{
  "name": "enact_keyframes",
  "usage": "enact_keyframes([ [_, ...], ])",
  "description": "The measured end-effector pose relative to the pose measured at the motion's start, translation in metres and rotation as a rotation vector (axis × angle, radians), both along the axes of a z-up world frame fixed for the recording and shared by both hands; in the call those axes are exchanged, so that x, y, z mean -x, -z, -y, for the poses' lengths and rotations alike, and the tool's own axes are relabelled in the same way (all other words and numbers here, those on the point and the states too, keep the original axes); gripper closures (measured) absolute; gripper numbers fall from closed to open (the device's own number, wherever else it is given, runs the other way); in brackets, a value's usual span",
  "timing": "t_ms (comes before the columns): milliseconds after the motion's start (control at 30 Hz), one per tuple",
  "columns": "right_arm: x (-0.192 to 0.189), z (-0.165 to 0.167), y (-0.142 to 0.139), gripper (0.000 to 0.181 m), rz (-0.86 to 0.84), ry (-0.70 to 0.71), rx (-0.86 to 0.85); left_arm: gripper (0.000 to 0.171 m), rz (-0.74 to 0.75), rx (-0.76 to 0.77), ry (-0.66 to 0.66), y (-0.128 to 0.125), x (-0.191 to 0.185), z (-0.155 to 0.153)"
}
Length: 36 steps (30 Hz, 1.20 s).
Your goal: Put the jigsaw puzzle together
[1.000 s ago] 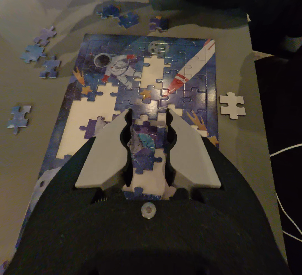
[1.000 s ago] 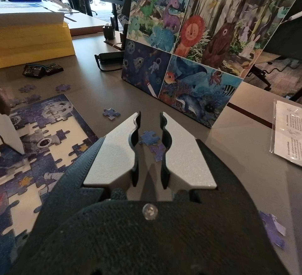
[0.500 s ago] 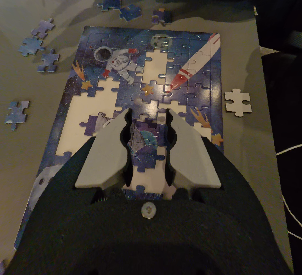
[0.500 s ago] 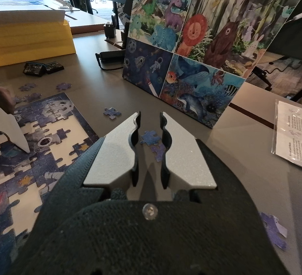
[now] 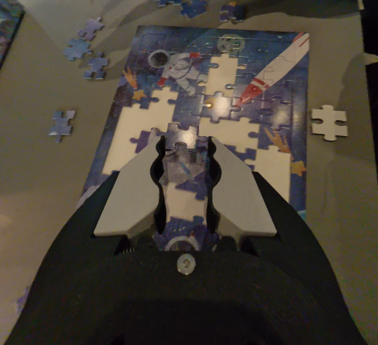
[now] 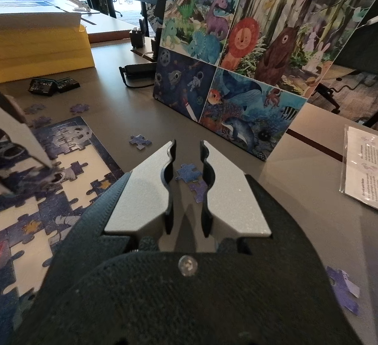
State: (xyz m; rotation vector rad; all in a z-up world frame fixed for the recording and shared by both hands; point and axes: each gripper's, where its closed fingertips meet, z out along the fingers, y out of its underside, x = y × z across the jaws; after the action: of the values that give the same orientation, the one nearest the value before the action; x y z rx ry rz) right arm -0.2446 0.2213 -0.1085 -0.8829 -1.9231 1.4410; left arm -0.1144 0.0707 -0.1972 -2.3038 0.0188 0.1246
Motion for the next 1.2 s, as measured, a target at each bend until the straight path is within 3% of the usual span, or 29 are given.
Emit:
enact_keyframes([
  [300, -0.002, 0.003, -0.003, 0.159, -0.013, -0.005, -0.01, 0.133, 0.006, -0.039, -0.166, -0.006, 0.053, 0.037],
  [567, -0.004, 0.002, -0.009, 0.159, -0.03, -0.005, -0.009, 0.132, -0.017, -0.019, -0.186, 0.002, 0.06, 0.037],
  [867, -0.005, 0.002, -0.012, 0.159, -0.039, -0.004, -0.005, 0.133, -0.025, -0.091, -0.26, -0.014, 0.077, 0.049],
  [1200, -0.007, 0.004, -0.014, 0.159, -0.046, -0.008, -0.011, 0.132, -0.01, -0.06, -0.217, -0.003, 0.067, 0.04],
])
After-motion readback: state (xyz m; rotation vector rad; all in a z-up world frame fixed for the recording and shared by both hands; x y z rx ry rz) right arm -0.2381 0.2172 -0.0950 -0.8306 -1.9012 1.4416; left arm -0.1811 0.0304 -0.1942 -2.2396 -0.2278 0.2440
